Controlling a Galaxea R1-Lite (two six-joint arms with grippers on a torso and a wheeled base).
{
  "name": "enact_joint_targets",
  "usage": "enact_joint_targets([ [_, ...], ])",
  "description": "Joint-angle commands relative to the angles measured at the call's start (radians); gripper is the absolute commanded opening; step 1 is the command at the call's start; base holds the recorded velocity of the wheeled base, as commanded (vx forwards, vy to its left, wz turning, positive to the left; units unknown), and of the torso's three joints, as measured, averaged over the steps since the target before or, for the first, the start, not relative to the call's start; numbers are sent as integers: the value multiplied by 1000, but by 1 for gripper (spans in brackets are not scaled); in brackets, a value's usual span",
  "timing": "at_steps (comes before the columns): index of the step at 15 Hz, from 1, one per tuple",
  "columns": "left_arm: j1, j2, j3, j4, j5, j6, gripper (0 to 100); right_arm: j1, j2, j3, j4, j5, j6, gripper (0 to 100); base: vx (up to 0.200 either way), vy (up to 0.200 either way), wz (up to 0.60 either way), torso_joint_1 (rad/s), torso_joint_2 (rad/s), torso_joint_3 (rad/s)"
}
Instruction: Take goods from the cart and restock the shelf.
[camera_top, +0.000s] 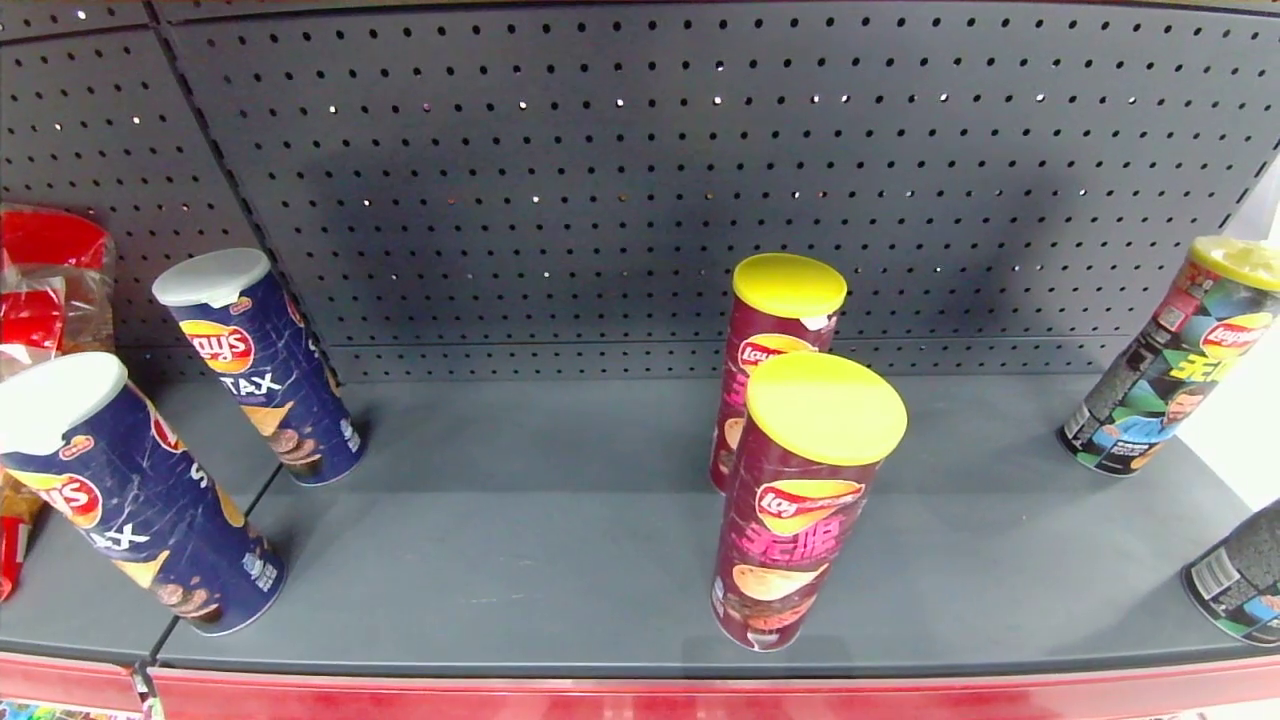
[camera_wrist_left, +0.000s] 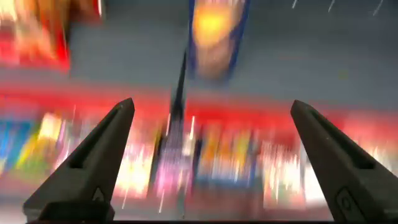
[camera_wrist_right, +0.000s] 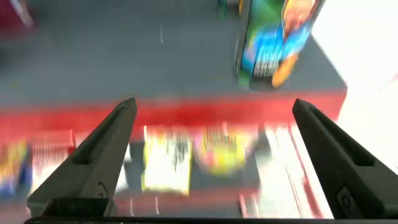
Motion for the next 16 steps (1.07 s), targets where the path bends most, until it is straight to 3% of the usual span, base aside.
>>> enact_joint_targets([
  [1,2,-13,144,-117,-22,0,100,-13,-31,73,-35,80,-32,100,0,0,0,0,0,0],
  [2,2,-13,149,-120,-13,32,100,-13,-31,73,-30,83,-37,100,0,0,0,0,0,0],
  [4,2,-13,184,-151,51,42,100,-13,-29,72,14,48,-14,100,0,0,0,0,0,0],
  [5,2,-13,184,-148,47,49,100,-11,-27,73,10,47,-14,100,0,0,0,0,0,0],
  [6,2,-13,184,-146,35,78,100,-11,-27,73,10,47,-12,100,0,0,0,0,0,0],
  [11,2,-13,184,-146,31,78,100,-13,-29,73,8,47,-14,100,0,0,0,0,0,0],
  [16,2,-13,184,-146,31,78,100,-13,-29,73,10,45,-14,100,-160,0,0,11,1,2],
])
